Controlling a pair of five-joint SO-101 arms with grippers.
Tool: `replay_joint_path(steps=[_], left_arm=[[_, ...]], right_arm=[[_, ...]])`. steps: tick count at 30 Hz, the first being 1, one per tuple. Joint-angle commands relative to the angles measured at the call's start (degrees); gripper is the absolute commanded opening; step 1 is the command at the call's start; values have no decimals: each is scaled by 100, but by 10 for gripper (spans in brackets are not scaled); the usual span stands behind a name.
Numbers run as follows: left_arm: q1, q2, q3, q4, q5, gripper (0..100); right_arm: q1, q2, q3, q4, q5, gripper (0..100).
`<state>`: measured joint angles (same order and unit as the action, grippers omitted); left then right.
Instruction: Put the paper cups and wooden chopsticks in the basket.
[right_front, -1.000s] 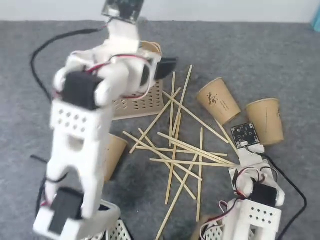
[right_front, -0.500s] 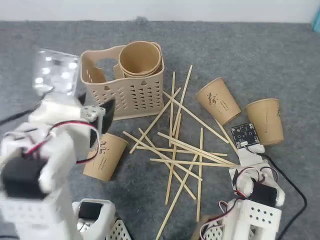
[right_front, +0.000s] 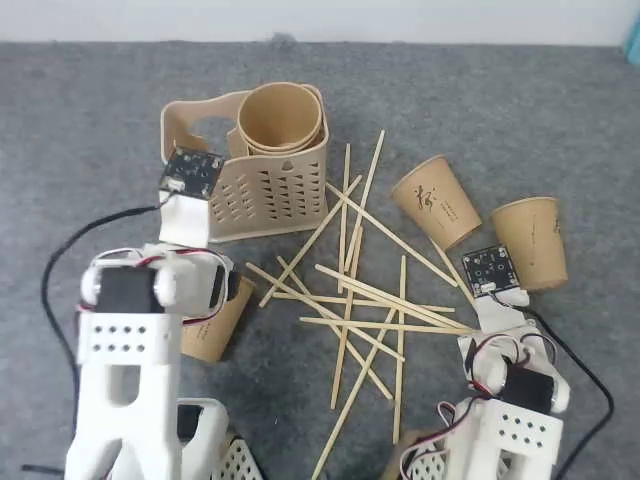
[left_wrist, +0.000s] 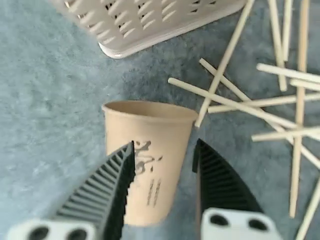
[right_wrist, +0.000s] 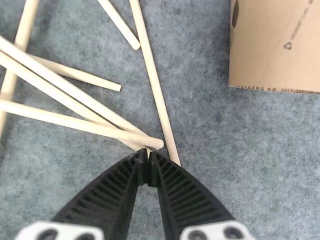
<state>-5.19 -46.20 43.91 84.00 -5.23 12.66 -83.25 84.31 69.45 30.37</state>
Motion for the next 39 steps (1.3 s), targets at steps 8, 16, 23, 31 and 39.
replay_joint_path(steps=[8,16,23,31,39], left_arm=[[149,-105,848,-1574,1108,178],[765,53,1112,-1881,1160,178],[747,1582,664,-1855,1160,178],[-158,2356,154,-1811,1160,174],[-1310,2356,-382,-536,501,174]], right_arm=[[-22,-92,-26,31,18,7],[-22,-92,-26,31,18,7],[-13,-92,-26,31,18,7],[-13,-92,-26,40,35,7],[-22,-92,-26,40,53,7]])
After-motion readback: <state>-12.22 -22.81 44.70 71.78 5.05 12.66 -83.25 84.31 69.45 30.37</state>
